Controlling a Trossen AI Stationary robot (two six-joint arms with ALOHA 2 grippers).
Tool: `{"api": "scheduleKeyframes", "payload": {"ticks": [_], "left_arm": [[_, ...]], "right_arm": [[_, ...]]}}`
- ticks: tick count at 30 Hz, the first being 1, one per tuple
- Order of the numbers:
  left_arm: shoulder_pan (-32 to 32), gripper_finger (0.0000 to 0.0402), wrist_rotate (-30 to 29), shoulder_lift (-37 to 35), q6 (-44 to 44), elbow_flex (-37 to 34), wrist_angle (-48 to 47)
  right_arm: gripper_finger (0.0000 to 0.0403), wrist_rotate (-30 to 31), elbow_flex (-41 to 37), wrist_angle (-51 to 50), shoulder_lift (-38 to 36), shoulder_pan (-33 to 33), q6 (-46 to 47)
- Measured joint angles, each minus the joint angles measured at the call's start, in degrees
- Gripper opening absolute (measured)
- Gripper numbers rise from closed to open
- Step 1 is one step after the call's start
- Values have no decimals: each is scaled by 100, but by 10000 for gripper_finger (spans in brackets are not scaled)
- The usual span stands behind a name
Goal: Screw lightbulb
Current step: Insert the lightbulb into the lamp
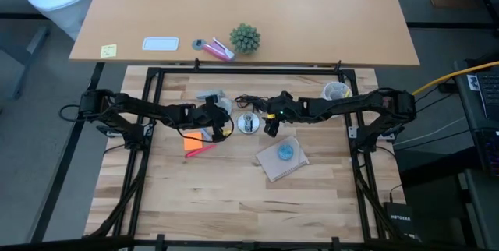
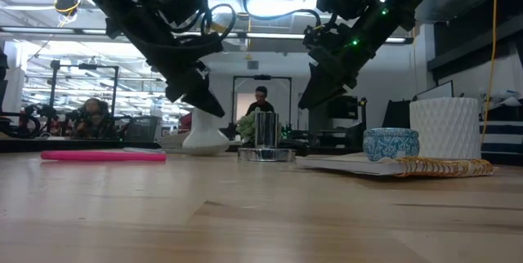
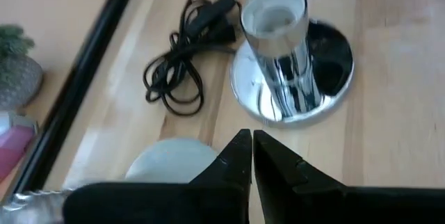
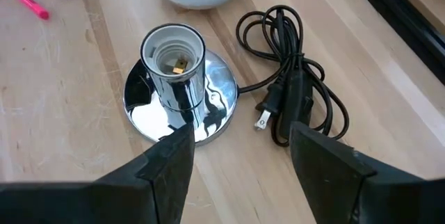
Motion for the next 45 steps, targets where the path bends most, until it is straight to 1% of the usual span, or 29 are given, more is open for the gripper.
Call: {"api": "scheduleKeyframes", "payload": {"ticks": [6,9,11,14,17,21,23,28,35,41,45], "left_arm": [[0,42,0,0,-495,0,-441],[-18,39,-207,-2,-1239,0,-562],[-53,26,-518,-59,-1730,0,-509],[-95,6,-975,-283,-1905,101,-483],[-139,6,-1651,-590,-1866,244,-386],[-124,2,-2536,-1012,-1536,343,-131],[-14,2,-2774,-1145,-1409,343,-84],[416,2,-2722,-1080,-1733,332,-134],[847,1,-2099,-703,-2127,326,-173],[893,2,-1549,-405,-2432,323,-173],[738,2,-1522,-358,-2531,321,-191]], "right_arm": [[236,0,0,2,0,0,0],[236,0,0,1,0,0,-2],[236,0,0,0,0,0,-4],[236,0,0,2,0,0,-4],[236,0,0,5,0,0,-10],[236,7,0,24,0,0,-138],[236,54,0,31,0,2,-214],[236,100,0,77,0,0,-348],[236,103,0,102,0,0,-474],[236,103,0,179,0,0,-474],[236,103,0,175,0,1,-475]]}}
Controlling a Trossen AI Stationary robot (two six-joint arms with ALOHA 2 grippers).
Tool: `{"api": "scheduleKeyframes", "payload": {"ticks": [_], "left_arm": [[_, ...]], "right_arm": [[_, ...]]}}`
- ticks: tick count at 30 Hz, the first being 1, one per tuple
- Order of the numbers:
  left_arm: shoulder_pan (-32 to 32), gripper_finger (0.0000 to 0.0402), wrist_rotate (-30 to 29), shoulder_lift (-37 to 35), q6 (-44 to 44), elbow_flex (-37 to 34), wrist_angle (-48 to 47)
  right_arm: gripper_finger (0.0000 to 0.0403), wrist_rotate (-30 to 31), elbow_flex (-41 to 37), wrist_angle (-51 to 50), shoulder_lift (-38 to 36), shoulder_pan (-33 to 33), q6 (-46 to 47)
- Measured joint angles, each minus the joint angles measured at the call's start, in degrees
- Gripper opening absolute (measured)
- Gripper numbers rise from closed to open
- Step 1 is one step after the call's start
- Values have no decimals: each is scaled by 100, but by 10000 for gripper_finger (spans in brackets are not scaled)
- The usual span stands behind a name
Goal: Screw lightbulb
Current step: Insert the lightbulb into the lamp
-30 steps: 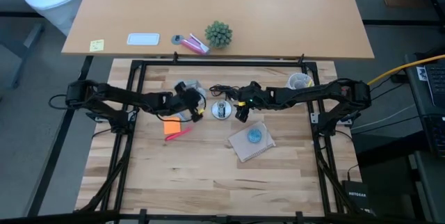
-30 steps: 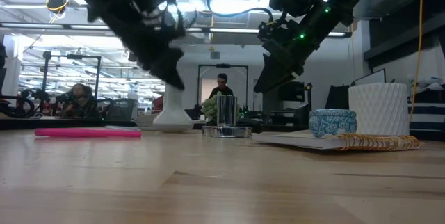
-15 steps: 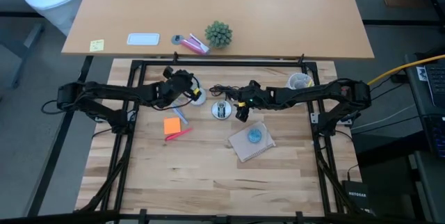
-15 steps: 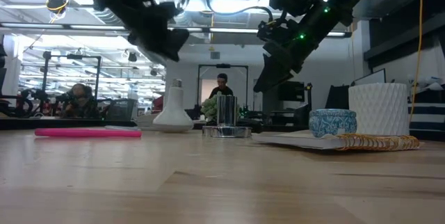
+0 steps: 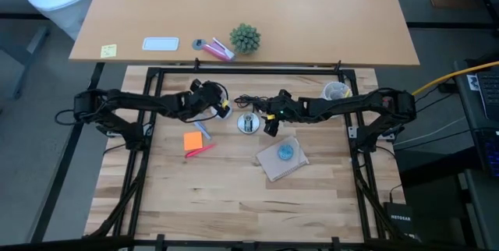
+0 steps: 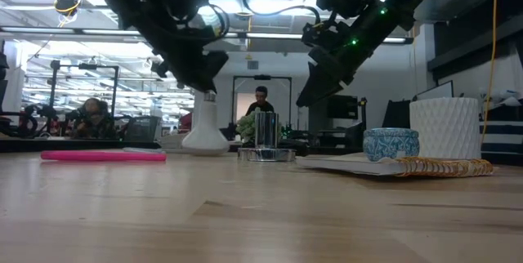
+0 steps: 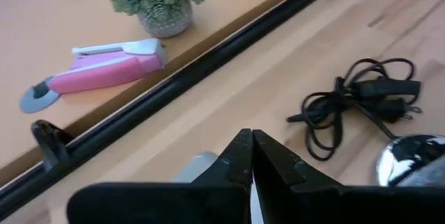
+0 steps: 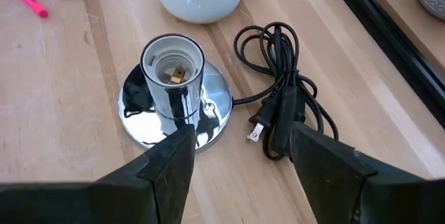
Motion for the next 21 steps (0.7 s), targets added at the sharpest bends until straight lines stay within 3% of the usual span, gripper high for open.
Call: {"api": "scheduleKeyframes", "payload": {"ticks": [21], "left_arm": [[-1220,3,369,7,-1313,-7,-332]], "right_arm": [[236,0,0,-11,0,2,17]]}}
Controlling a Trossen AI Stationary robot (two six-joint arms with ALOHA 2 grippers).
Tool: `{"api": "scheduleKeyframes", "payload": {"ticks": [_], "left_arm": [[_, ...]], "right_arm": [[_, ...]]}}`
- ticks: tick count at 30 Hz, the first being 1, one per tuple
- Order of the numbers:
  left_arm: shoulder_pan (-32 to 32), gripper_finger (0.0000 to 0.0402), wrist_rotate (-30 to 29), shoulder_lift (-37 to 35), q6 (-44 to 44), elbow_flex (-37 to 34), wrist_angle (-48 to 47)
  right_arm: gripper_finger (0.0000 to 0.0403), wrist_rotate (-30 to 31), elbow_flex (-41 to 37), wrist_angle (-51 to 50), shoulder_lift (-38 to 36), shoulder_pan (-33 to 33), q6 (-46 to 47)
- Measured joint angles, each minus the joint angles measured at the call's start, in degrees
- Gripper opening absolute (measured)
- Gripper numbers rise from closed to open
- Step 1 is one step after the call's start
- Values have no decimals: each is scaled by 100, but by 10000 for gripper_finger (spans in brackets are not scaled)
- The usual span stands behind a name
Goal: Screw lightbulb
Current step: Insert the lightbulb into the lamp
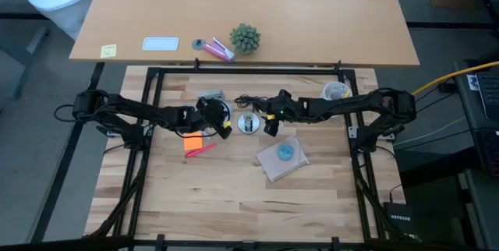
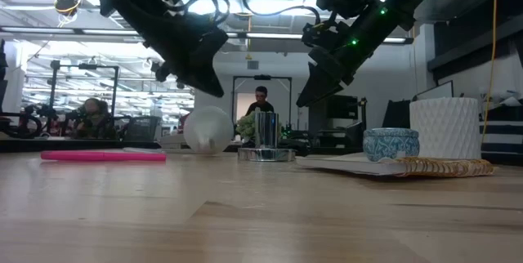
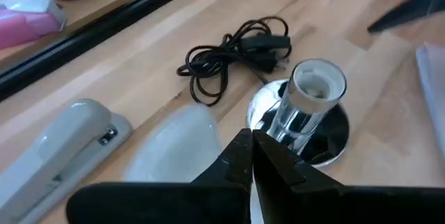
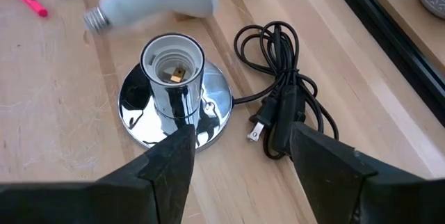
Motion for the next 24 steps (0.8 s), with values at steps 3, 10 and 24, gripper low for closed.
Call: {"api": "scheduleKeyframes", "payload": {"ticks": [3,10,24], "left_arm": [[-77,3,11,-2,-602,0,-8],[-348,4,867,-4,-2050,2,-567],[-670,17,1626,43,-4923,2,-2082]], "right_arm": [[236,0,0,-1,2,-1,3],[236,-156,0,-13,2,0,161],[236,-299,0,-13,2,0,163]]}}
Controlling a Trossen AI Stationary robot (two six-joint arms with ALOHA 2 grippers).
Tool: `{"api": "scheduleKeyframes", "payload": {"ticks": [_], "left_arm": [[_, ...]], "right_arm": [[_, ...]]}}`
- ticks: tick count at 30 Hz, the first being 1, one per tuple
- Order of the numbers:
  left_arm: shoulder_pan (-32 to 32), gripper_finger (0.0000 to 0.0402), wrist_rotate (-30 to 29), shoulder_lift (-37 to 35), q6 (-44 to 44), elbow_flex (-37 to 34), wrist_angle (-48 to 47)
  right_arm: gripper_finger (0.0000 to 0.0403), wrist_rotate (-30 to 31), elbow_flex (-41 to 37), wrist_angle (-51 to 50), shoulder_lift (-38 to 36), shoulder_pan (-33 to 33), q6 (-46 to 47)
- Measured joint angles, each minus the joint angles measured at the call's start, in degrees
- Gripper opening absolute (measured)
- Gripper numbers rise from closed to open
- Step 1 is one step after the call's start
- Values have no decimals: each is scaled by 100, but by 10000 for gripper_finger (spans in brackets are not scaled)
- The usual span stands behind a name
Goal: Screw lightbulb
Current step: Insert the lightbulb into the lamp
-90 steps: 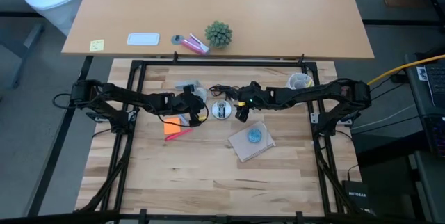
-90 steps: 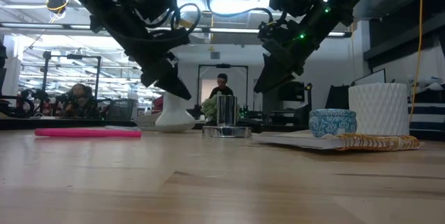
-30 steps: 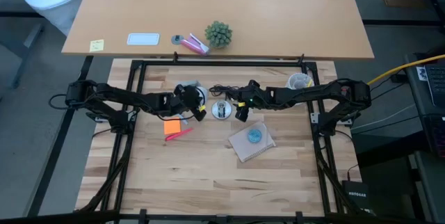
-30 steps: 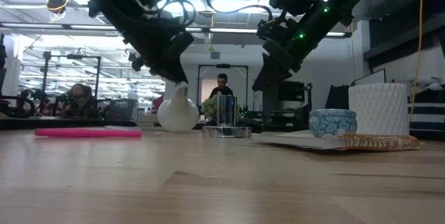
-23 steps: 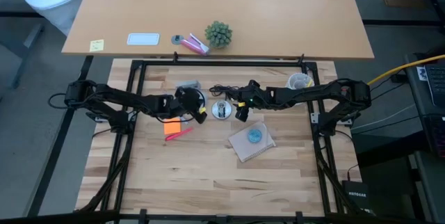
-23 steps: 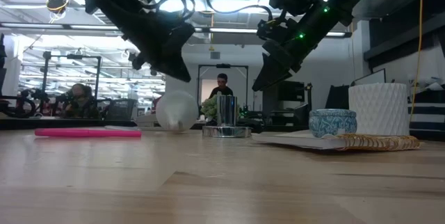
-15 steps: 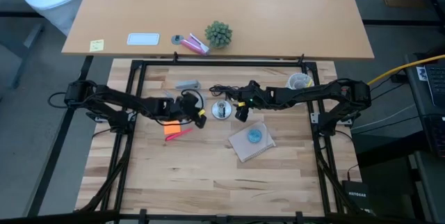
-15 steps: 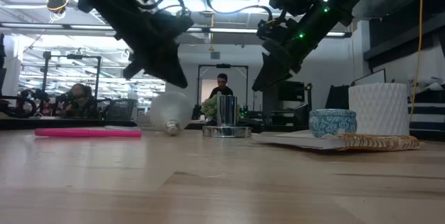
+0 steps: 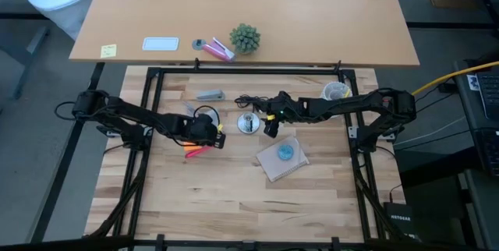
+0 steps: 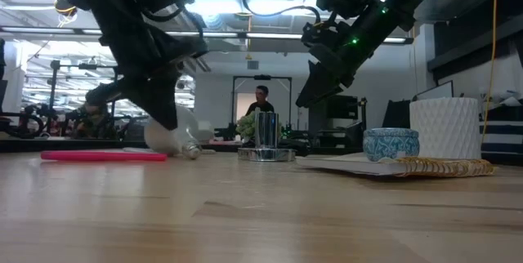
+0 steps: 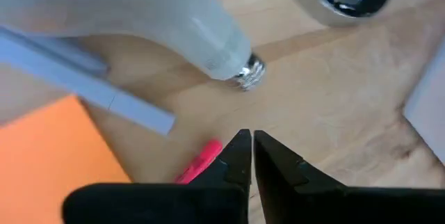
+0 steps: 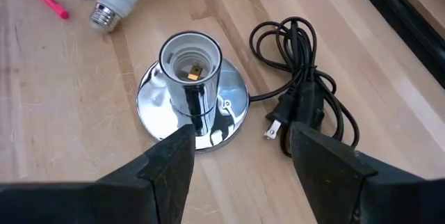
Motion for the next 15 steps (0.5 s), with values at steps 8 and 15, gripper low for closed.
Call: {"api": "scheduleKeyframes", "payload": {"ticks": [8,15], "left_arm": [[64,145,-21,678,-1410,0,405],[66,215,-203,1092,-2549,17,1036]], "right_arm": [[236,0,0,-4,0,0,-4],[236,0,0,-2,2,0,-29]]}}
